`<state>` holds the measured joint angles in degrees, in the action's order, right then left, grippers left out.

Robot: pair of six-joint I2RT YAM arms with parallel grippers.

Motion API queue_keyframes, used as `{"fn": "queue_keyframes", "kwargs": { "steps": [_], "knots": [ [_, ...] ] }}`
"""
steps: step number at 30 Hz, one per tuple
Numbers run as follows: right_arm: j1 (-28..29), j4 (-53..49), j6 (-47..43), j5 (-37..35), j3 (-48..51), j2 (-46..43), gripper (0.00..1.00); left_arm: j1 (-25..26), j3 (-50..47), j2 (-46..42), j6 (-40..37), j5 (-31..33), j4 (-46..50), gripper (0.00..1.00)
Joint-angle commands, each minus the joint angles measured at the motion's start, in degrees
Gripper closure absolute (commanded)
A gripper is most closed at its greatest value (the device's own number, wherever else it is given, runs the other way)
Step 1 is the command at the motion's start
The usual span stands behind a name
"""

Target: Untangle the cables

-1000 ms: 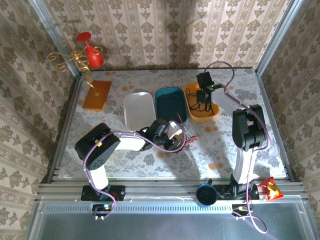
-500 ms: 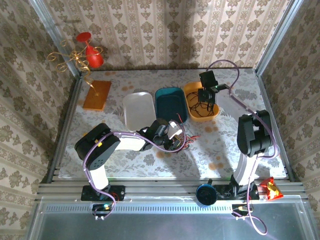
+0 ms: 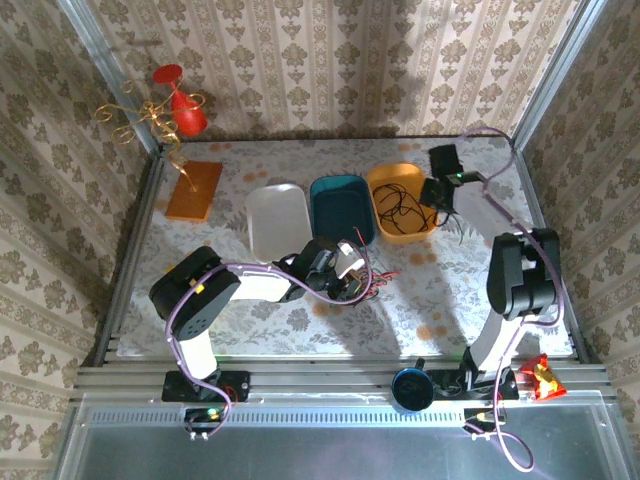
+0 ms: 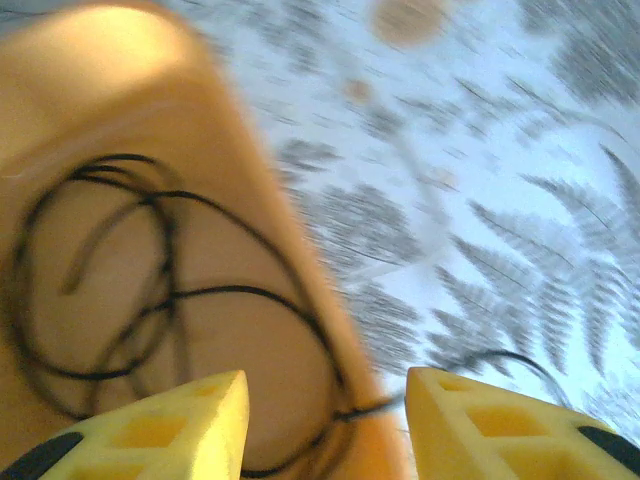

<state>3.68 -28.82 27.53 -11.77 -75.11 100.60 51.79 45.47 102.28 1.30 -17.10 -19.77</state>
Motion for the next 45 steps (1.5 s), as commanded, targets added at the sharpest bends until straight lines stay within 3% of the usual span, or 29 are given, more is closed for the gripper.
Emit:
{"fn": "queue_keyframes", "kwargs": {
  "steps": [1,6,19,36,38,45],
  "knots": [
    [-4.25,2.48,11.69,4.85,5.93,-4.45,0.53,0.33,-1.00,2.21,-1.12,1.38,7.41,0.80],
    [-8.06,7.41,18.61,10.96,9.89,-5.07,0.53,0.31,-1.00,2.31,-1.12,1.19,7.34,0.79],
    [-8.25,16.79,31.39,17.62,11.01,-0.72,0.54,0.28,-0.92,2.35,-1.08,1.37,7.61,0.78],
    [-8.25,20.12,36.67,18.05,15.03,0.03,0.61,0.31,-0.39,2.66,-1.26,1.28,8.29,0.78],
    [-8.25,21.10,36.72,18.16,15.56,0.13,0.65,0.37,-0.39,2.67,-1.23,1.33,8.32,0.78],
    [-7.84,21.81,33.40,16.16,14.99,-1.92,0.94,0.38,-0.22,2.75,-1.23,1.33,8.61,0.78]
  ]
}}
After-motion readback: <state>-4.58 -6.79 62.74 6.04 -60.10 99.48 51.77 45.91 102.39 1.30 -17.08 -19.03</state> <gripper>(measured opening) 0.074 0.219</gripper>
